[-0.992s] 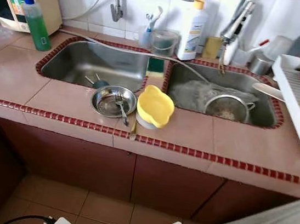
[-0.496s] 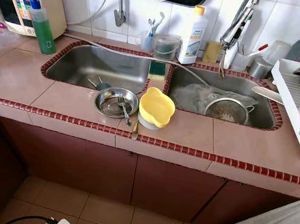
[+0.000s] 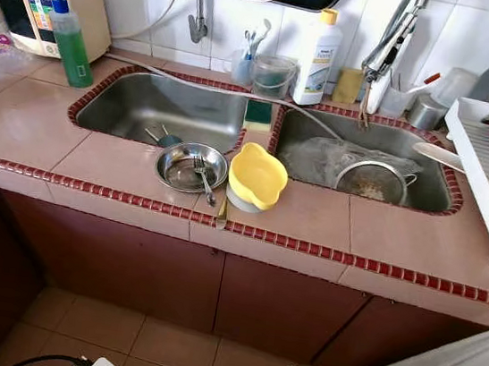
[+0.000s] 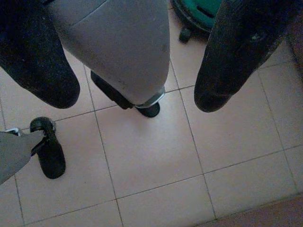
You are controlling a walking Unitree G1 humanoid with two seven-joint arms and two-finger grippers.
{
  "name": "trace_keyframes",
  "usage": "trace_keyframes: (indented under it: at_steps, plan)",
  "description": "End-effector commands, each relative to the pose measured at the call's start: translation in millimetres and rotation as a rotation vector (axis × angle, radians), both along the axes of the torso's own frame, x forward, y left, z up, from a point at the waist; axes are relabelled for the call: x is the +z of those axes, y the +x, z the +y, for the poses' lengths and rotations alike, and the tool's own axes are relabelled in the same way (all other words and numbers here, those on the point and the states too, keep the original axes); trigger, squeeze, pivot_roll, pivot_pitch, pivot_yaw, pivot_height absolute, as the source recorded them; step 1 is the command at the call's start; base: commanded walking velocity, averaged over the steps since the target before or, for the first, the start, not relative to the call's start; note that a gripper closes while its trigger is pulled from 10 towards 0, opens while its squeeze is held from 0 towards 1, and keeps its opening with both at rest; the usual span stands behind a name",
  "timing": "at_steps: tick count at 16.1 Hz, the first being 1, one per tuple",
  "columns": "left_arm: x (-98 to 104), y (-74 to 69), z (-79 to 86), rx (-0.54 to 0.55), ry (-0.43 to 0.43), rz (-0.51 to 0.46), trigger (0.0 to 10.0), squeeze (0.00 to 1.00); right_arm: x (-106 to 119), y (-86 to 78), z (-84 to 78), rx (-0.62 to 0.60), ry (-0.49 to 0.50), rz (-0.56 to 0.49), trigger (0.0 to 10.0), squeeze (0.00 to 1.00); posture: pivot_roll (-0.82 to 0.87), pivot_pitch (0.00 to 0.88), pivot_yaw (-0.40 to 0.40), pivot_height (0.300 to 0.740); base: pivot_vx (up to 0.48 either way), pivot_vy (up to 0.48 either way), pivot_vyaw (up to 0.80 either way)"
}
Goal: Kitchen organization
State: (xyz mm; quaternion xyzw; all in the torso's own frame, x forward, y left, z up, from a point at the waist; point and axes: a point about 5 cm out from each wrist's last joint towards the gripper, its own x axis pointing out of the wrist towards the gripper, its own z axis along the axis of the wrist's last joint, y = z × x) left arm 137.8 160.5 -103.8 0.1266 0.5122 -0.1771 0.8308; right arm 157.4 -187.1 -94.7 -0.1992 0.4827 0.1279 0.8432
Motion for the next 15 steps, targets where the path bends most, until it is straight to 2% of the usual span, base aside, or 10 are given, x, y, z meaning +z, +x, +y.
trace_keyframes:
  at_steps: [1,6,11,15]
  plan:
    - [-3.0,-9.0,-2.4,0.003,-0.020,0.030,10.0,0.00,-4.7,-11.6,-1.8,-0.001,-0.005,0.049,10.0,0.00,-0.10,0.000,0.009,0.740,0.000,0.000,0.00]
    - [-3.7,-12.3,-2.9,0.023,-0.054,0.043,10.0,0.00,-5.1,-10.7,3.3,0.001,0.000,0.052,10.0,0.00,-0.10,0.000,0.010,0.740,0.000,0.000,0.00]
    - [-3.3,-11.5,-4.8,0.029,-0.080,0.046,10.0,0.00,-4.1,-9.7,-2.6,-0.011,0.001,0.056,10.0,0.00,-0.10,0.000,0.012,0.740,0.000,0.000,0.00]
    - [-2.1,-9.1,-6.1,0.003,-0.083,0.024,10.0,0.00,-4.0,-9.8,-0.9,0.000,0.000,0.042,10.0,0.00,-0.10,0.000,0.012,0.740,0.000,0.000,0.00]
